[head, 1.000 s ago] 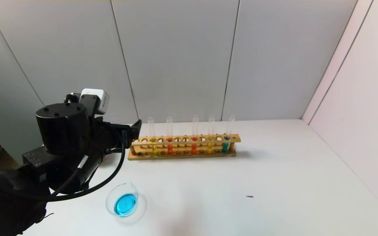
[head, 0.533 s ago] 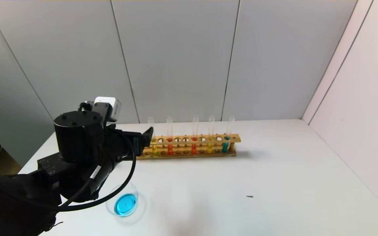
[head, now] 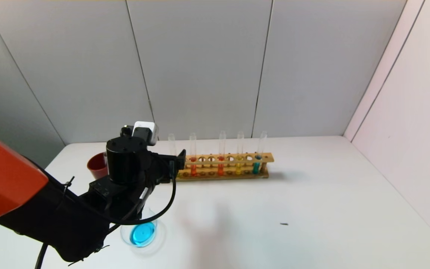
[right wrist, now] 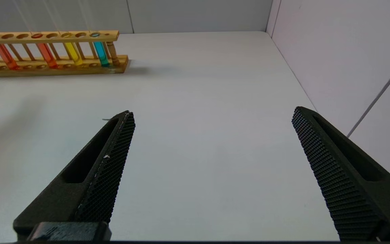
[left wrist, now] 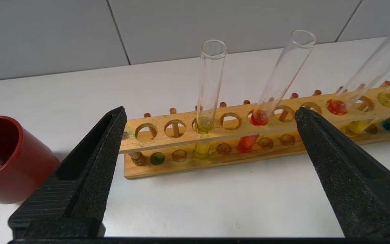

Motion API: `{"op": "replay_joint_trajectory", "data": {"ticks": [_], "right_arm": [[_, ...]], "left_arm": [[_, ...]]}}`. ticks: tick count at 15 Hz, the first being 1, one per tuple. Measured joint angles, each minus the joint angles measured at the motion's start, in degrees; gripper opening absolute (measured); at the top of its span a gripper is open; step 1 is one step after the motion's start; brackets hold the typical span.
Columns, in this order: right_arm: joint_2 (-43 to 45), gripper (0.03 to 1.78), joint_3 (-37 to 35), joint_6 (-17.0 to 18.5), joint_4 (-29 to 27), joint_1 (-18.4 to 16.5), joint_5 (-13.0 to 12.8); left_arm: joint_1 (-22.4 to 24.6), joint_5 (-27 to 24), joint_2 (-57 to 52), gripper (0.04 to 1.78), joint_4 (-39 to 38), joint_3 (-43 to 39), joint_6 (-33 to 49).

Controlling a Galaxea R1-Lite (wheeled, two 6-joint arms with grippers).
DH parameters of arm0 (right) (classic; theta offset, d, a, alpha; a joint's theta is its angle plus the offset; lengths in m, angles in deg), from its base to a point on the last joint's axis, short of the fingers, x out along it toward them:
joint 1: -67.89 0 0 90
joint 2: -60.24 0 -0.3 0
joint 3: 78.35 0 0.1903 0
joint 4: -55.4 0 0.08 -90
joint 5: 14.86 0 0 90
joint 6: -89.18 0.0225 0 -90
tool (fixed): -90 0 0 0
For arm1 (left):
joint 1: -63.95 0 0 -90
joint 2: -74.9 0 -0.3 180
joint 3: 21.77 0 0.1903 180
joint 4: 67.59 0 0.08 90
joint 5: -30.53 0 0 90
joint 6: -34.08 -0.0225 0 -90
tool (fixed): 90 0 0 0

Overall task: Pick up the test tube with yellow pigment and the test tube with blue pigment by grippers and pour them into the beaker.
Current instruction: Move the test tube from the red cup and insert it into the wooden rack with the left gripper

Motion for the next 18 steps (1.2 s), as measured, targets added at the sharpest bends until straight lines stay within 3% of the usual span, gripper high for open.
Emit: {"op": "replay_joint_trajectory", "data": {"ticks": [7, 18], "right_arm": [[0.0, 1.70, 0.0, 0.0, 0.0, 0.0, 0.0], [0.0, 1.70, 0.0, 0.0, 0.0, 0.0, 0.0]], "left_arm": [[3.6, -2.8, 8.0, 1.75, -1.5, 6.0, -0.3], [4.2, -3.8, 14.0, 1.75, 0.1, 14.5, -1.5]]}}
